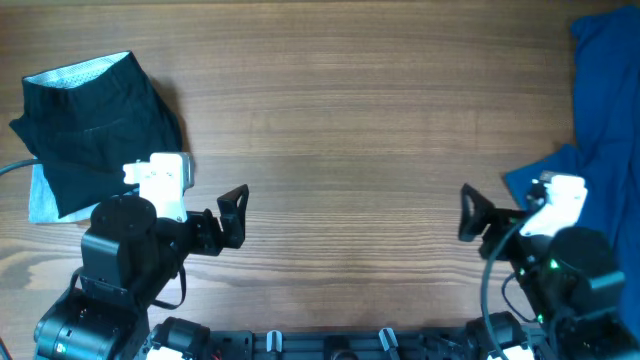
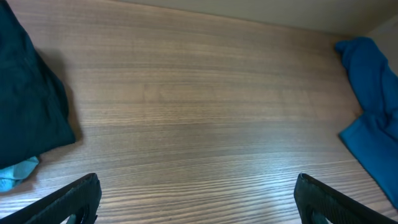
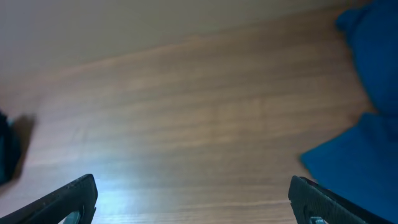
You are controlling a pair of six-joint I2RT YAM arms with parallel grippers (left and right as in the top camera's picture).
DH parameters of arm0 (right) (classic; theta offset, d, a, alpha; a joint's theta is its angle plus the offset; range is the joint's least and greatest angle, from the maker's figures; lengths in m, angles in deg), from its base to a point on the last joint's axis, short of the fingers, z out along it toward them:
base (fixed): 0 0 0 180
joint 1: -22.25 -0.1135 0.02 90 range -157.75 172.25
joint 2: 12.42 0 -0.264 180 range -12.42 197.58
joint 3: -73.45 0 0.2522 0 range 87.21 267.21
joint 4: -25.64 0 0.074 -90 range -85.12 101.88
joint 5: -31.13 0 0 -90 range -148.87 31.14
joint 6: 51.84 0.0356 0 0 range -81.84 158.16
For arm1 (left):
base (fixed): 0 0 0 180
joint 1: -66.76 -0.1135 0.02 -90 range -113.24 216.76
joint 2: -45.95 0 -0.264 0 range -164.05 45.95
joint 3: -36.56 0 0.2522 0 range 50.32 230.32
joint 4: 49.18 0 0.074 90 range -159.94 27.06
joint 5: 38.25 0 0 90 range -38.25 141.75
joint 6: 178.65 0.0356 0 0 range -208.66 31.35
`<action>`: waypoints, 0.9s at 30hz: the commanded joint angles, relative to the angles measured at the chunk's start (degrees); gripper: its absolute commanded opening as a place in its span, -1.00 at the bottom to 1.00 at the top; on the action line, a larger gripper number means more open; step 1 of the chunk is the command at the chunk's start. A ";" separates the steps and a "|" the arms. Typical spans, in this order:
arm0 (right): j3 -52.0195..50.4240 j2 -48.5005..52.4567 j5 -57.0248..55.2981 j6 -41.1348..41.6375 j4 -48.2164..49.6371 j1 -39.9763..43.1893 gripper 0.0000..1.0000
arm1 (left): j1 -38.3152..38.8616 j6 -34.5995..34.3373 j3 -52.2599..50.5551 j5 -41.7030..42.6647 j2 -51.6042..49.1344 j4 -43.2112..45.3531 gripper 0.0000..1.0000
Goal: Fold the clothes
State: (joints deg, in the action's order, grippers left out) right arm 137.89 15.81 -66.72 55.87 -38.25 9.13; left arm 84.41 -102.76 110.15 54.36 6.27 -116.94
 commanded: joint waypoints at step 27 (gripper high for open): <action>-49.07 -28.04 12.83 -13.22 52.92 9.25 0.99 | 0.35 -0.50 -0.48 -0.98 0.20 0.13 1.00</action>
State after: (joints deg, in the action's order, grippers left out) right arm 93.74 -11.38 -57.94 43.33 12.35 17.98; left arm 84.38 -102.76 109.94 54.32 6.27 -116.94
